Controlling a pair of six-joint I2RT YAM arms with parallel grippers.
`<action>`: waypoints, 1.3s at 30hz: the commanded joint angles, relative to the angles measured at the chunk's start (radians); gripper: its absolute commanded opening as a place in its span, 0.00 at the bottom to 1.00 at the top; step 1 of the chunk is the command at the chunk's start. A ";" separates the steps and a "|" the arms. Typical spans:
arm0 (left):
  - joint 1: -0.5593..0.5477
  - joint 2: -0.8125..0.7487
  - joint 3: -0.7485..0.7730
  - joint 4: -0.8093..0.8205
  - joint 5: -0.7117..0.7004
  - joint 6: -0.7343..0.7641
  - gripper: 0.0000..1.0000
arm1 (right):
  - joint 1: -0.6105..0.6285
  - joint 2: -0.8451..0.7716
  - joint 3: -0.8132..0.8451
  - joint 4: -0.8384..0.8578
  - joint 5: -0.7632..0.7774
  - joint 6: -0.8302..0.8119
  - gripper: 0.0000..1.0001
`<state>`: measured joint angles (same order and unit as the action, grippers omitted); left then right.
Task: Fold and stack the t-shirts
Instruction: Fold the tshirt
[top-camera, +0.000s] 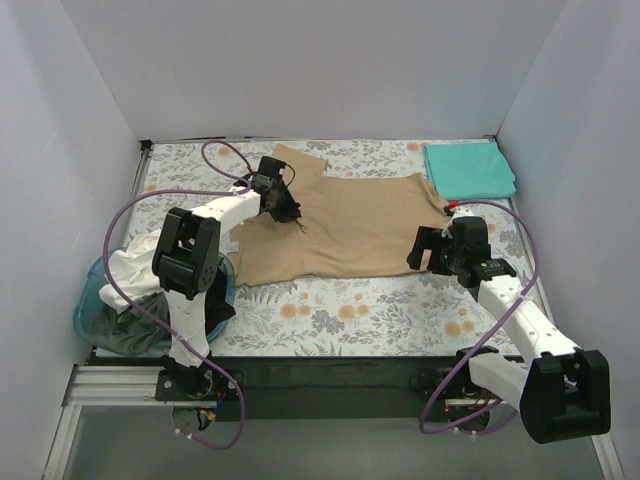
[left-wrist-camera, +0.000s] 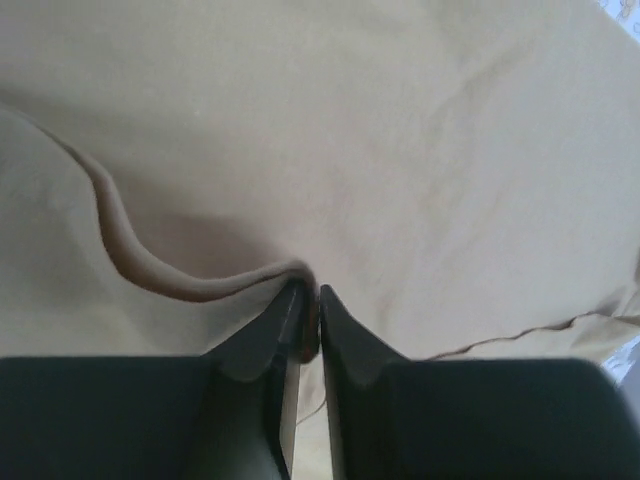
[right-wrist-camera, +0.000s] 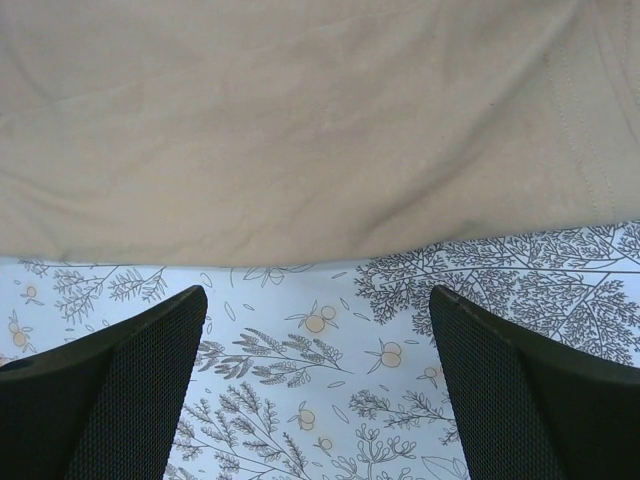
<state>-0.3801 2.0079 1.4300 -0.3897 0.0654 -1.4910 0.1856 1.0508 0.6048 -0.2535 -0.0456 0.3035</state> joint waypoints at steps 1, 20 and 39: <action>-0.003 0.026 0.076 -0.008 0.007 0.035 0.14 | 0.005 -0.026 -0.005 -0.020 0.041 -0.018 0.98; -0.023 -0.265 -0.144 0.001 -0.080 0.012 0.90 | -0.008 0.219 0.186 0.005 0.134 -0.055 0.98; -0.028 -0.343 -0.545 0.038 -0.085 -0.090 0.93 | -0.078 0.430 0.075 0.065 0.053 0.008 0.98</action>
<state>-0.4015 1.7031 0.9794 -0.2909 -0.0181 -1.5471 0.1154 1.5276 0.7723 -0.1322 0.0395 0.2687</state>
